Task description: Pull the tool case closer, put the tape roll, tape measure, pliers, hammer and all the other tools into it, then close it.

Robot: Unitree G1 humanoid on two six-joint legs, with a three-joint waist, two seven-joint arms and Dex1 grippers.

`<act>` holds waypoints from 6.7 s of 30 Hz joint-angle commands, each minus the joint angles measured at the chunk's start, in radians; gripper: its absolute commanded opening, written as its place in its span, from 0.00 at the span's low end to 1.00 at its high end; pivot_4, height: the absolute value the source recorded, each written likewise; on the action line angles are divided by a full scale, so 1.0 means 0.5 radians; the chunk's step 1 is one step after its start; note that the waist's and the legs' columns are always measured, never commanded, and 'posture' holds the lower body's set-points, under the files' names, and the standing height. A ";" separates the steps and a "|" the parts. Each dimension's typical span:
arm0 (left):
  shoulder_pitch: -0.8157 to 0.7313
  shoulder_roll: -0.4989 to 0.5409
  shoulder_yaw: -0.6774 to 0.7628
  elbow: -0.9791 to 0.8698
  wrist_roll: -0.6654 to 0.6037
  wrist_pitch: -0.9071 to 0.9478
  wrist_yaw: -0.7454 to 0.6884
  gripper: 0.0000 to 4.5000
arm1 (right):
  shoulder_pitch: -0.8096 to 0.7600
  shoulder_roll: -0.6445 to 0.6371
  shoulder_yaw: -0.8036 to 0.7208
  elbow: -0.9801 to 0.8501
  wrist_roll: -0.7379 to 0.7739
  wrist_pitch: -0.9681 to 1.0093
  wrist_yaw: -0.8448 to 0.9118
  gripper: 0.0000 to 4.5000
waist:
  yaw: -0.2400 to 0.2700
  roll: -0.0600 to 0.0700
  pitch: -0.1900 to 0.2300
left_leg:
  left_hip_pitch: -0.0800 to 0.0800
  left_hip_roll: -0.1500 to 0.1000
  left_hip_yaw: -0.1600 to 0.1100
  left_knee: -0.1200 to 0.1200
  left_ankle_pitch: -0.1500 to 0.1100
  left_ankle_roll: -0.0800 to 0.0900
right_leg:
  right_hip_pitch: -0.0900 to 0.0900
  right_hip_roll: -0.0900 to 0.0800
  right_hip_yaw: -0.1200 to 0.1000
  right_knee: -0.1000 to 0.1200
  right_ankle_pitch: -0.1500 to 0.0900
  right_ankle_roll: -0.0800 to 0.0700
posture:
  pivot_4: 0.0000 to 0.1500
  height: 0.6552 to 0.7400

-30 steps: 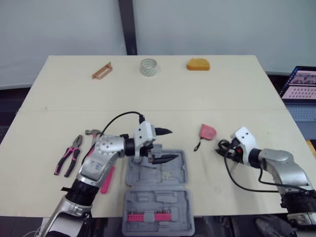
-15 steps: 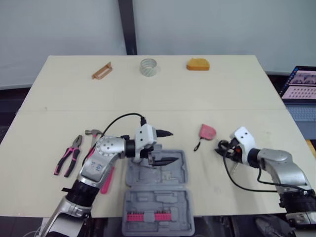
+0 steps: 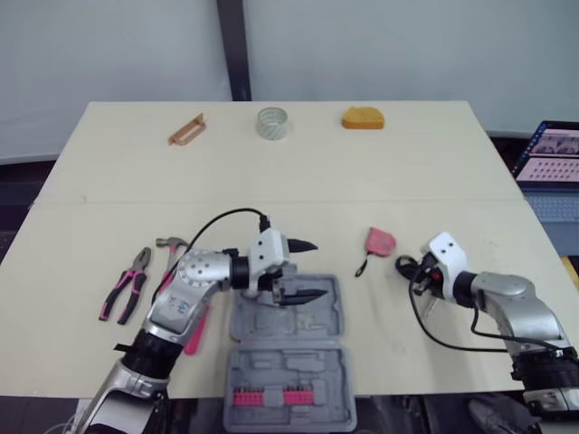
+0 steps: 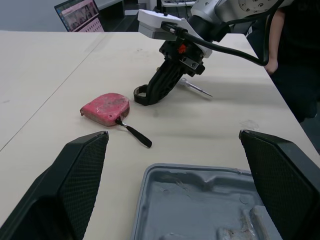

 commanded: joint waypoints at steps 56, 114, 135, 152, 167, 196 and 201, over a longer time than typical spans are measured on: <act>1.281 0.550 1.127 -0.362 -0.374 -0.284 -0.005 1.00 | -0.656 1.188 1.096 -0.027 -0.198 -0.004 0.109 0.00 | -0.069 0.002 0.001 | -0.001 0.001 -0.001 -0.005 0.000 -0.001 | -0.011 0.000 -0.001 0.009 0.001 -0.001 | 1.00 1.00; 1.237 0.572 1.095 -0.413 -0.364 -0.151 0.084 1.00 | -0.668 1.238 1.107 0.134 -0.298 -0.078 0.132 0.00 | -0.072 0.002 0.001 | -0.002 0.001 0.000 -0.006 0.000 -0.001 | -0.013 0.000 -0.001 0.010 0.001 -0.002 | 1.00 1.00; 1.231 0.571 1.091 -0.407 -0.365 -0.136 0.082 1.00 | -0.684 1.257 1.075 0.086 -0.252 -0.071 0.177 0.99 | -0.075 0.002 0.001 | -0.002 0.001 0.000 -0.006 -0.001 -0.002 | -0.014 0.000 0.000 0.010 0.001 -0.002 | 1.00 1.00; 1.231 0.563 1.102 -0.392 -0.365 -0.151 0.087 1.00 | -0.699 1.287 0.932 0.185 -0.227 -0.258 0.072 0.58 | -0.077 0.003 0.001 | -0.002 0.001 0.001 -0.006 -0.001 -0.002 | -0.015 0.000 0.000 0.011 0.001 -0.002 | 1.00 1.00; 1.222 0.559 1.094 -0.380 -0.359 -0.151 0.086 1.00 | -0.764 1.405 0.896 0.459 -0.256 -0.430 0.019 0.11 | -0.114 0.003 0.002 | -0.002 0.001 0.001 -0.008 -0.001 -0.002 | -0.016 0.000 -0.001 0.011 0.001 -0.002 | 1.00 1.00; 1.248 0.563 1.124 -0.356 -0.361 -0.164 0.086 1.00 | -0.775 1.444 0.901 0.601 -0.375 -0.626 0.070 0.11 | -0.119 0.003 0.002 | -0.002 0.002 0.001 -0.008 -0.001 -0.002 | -0.018 0.000 -0.001 0.013 0.001 -0.002 | 1.00 1.00; 1.243 0.565 1.124 -0.344 -0.360 -0.171 0.084 1.00 | -0.770 1.425 0.891 0.514 -0.357 -0.593 0.094 0.11 | -0.118 0.003 0.002 | -0.002 0.002 0.001 -0.008 -0.001 -0.002 | -0.018 0.000 0.000 0.013 0.001 -0.002 | 1.00 1.00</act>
